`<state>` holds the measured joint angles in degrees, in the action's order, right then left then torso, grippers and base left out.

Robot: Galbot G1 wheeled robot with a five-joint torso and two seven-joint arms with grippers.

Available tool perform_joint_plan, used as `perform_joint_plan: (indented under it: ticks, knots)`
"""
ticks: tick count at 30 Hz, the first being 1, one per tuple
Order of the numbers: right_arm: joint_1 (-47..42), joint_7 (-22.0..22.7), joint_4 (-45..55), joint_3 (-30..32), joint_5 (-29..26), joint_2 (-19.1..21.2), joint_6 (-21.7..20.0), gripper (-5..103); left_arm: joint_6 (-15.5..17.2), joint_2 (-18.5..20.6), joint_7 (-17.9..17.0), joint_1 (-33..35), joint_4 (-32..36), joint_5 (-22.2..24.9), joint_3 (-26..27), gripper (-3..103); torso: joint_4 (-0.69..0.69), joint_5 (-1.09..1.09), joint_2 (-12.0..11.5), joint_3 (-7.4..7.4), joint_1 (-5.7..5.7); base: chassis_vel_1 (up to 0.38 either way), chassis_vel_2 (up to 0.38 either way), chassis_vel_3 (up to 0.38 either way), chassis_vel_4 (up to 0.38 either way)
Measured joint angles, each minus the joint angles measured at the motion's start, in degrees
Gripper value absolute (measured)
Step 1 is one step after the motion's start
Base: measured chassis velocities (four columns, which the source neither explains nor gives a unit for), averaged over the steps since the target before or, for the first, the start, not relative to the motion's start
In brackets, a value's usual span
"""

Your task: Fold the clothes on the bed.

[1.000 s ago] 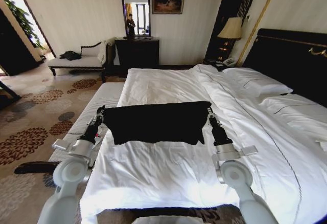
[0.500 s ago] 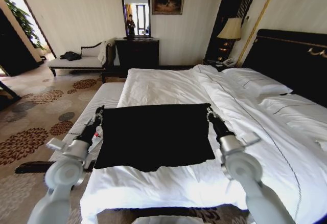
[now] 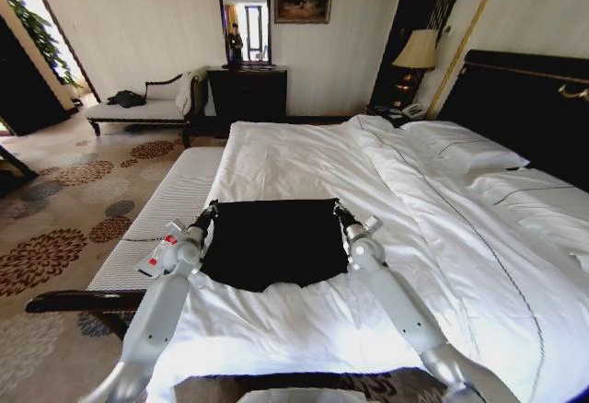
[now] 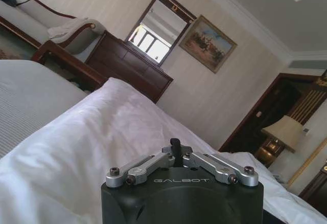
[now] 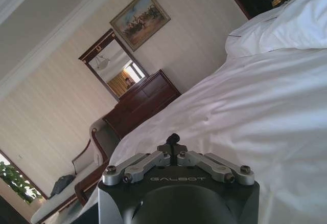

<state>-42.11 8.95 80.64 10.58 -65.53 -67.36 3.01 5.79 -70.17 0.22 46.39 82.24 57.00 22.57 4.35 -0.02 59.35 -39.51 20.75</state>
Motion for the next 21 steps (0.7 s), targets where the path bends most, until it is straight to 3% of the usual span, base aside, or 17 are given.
perform_joint_plan:
  ticks: [5,10,21]
  knots:
    - [-3.1,-2.5,2.7,0.4,-0.7,1.1,2.2,1,-2.7,0.1,3.1,3.1,1.2,0.6,-0.3,1,-0.04,-0.02,0.0,0.01,-0.02,0.0,0.0,0.0,0.0]
    - [-11.0,-7.2,5.5,1.6,-0.2,1.7,7.3,1,-7.2,-0.6,8.7,8.6,2.4,1.9,1.5,1,-0.01,-0.01,0.0,0.03,-0.06,0.0,0.0,0.0,0.0]
    - [-22.1,-14.9,8.4,4.3,0.6,1.2,13.2,1,-9.0,1.6,18.9,18.4,5.2,0.6,3.6,1,-0.03,-0.02,0.0,0.03,-0.05,0.0,0.0,0.0,0.0]
